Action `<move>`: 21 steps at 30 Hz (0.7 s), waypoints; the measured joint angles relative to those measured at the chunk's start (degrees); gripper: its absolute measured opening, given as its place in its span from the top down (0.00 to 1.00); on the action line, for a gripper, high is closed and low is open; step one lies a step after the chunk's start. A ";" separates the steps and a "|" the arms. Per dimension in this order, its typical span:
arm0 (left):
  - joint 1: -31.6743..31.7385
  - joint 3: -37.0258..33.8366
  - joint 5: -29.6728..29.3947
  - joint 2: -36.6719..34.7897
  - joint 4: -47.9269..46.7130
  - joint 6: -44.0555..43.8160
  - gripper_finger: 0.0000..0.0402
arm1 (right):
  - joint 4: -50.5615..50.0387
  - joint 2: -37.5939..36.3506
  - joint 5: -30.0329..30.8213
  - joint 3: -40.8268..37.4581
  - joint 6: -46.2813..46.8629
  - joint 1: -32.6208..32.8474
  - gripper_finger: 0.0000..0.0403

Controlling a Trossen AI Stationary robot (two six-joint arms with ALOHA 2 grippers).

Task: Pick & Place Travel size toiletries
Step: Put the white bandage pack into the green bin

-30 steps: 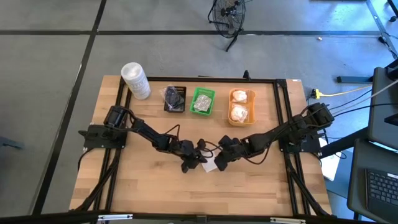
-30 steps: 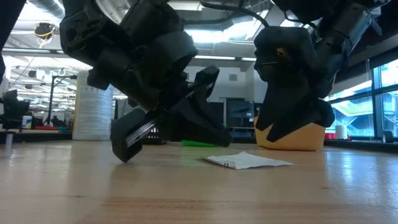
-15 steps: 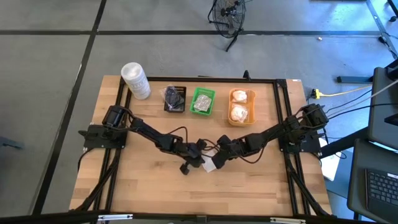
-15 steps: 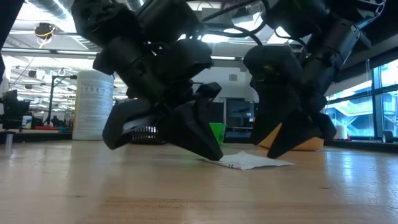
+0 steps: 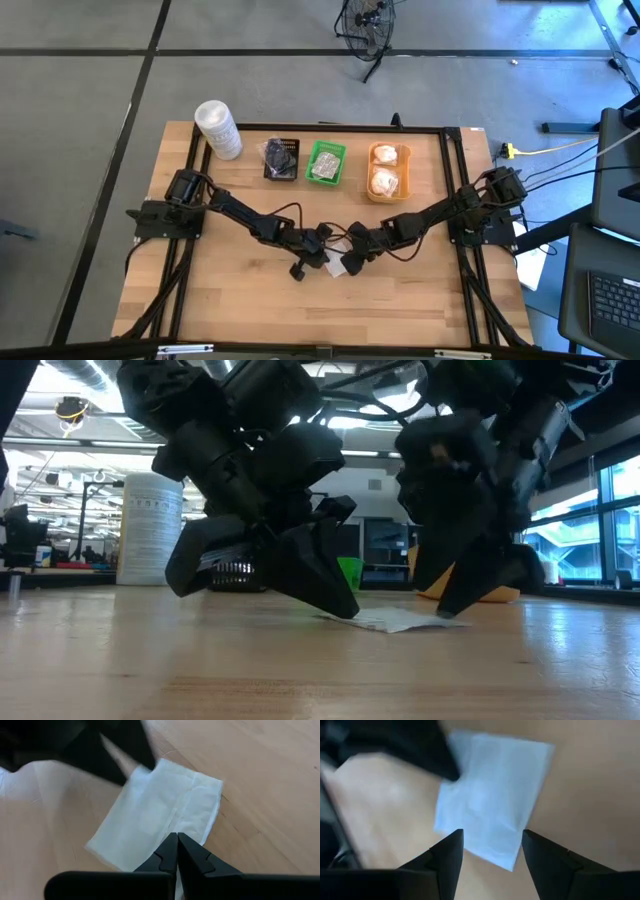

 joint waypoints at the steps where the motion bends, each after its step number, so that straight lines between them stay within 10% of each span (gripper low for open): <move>1: 0.00 0.00 -0.09 0.05 0.27 -0.04 0.99 | 0.80 0.03 -1.04 -0.02 0.00 0.06 0.49; 21: 0.04 -0.04 -0.46 0.11 0.94 -5.39 1.00 | -2.60 -0.12 1.79 0.06 1.08 -2.17 0.59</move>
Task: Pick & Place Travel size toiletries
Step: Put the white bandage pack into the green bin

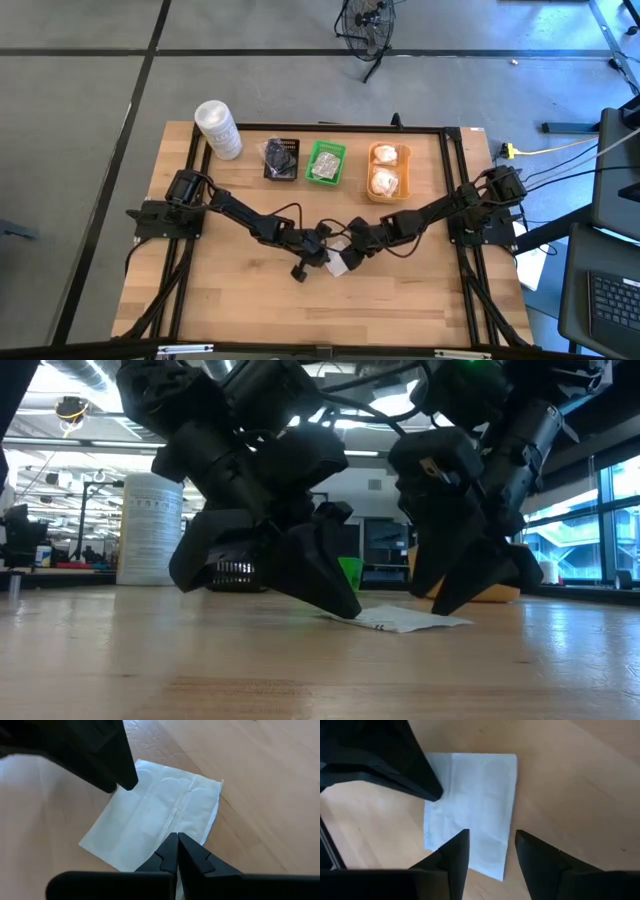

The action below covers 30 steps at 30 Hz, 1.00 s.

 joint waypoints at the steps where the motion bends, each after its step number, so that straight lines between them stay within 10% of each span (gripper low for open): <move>1: -0.02 0.00 -0.08 0.00 0.19 -1.42 1.00 | -0.33 -0.03 0.03 0.03 -0.14 -0.09 0.60; 19: 0.09 0.02 -0.78 0.02 1.39 -6.06 0.99 | 8.80 3.72 -5.81 0.00 1.89 -0.14 0.65; 30: -0.29 0.07 -5.94 0.07 1.71 -2.99 0.97 | 8.16 3.91 -5.95 -0.11 -1.52 -0.08 0.98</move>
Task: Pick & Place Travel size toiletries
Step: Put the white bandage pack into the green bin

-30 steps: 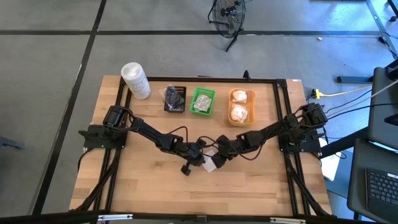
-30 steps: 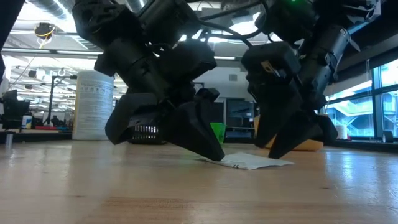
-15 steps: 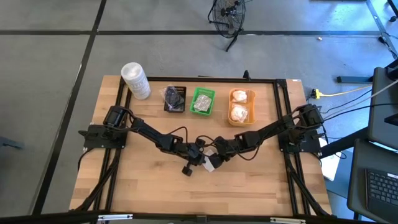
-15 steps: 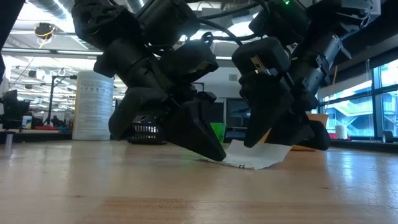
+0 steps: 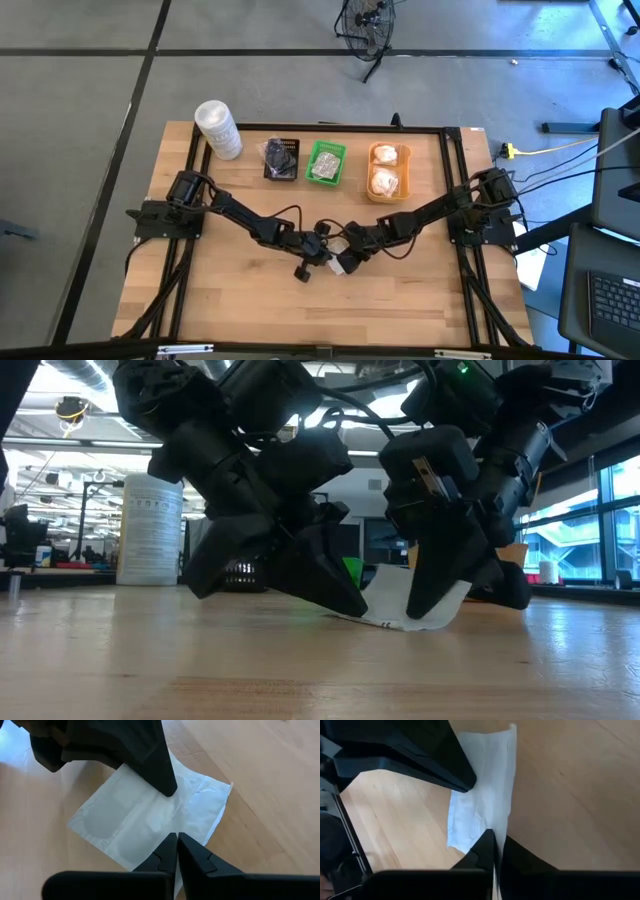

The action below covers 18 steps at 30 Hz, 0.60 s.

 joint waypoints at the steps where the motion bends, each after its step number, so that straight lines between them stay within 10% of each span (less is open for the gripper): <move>1: -0.01 0.00 -0.07 0.00 0.00 0.01 0.96 | 0.00 0.00 0.14 0.00 -0.02 -0.02 0.98; 18: -1.74 -0.26 -9.77 -10.56 -18.89 -2.66 0.67 | 0.01 -0.79 4.85 0.00 -4.76 -0.04 0.99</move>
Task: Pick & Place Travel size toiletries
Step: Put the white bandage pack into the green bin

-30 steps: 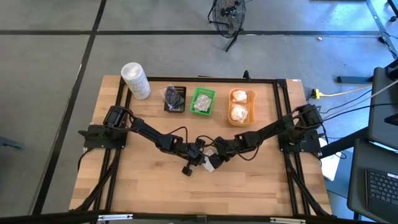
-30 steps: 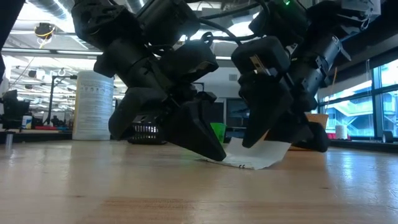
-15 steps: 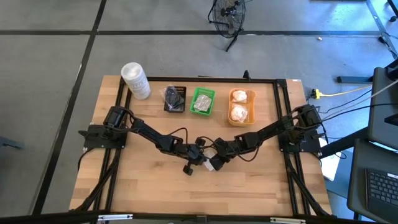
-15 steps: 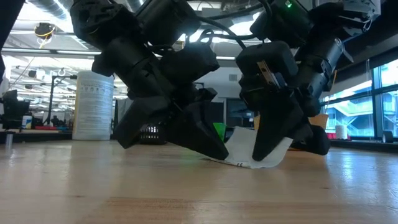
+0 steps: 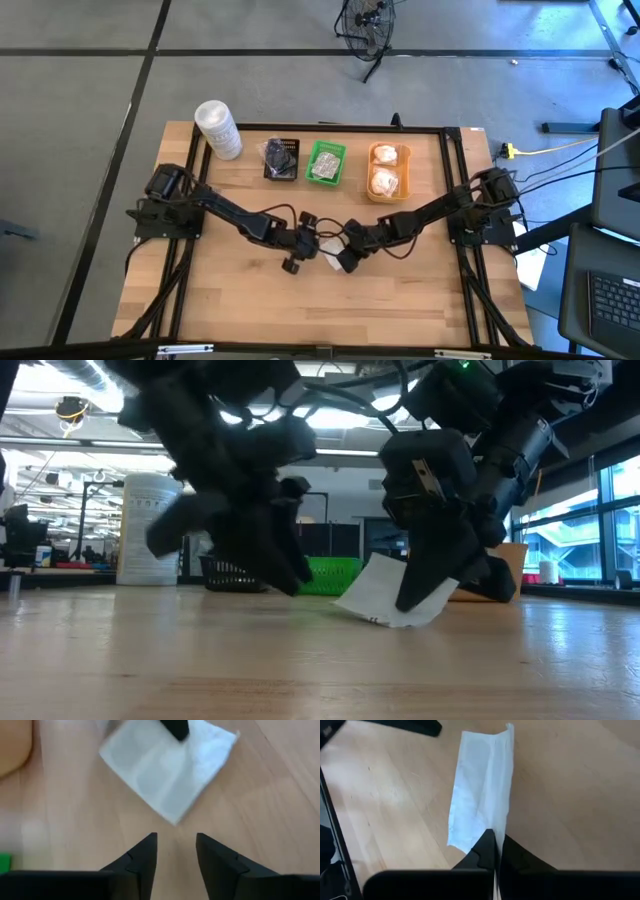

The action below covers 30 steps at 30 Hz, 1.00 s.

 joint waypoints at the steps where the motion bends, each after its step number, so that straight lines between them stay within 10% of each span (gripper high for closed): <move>1: 0.00 0.00 0.11 -0.86 -2.03 -0.59 0.66 | -0.03 -0.37 0.28 0.00 -0.64 -0.11 1.00; 9: 0.00 -2.36 2.16 -8.29 -11.13 -4.39 0.66 | 0.40 -4.14 4.15 0.00 -4.78 -1.96 1.00; 30: 0.09 -27.46 2.93 -32.73 5.82 -7.90 0.65 | 17.14 -8.12 8.18 0.07 -11.39 -18.84 1.00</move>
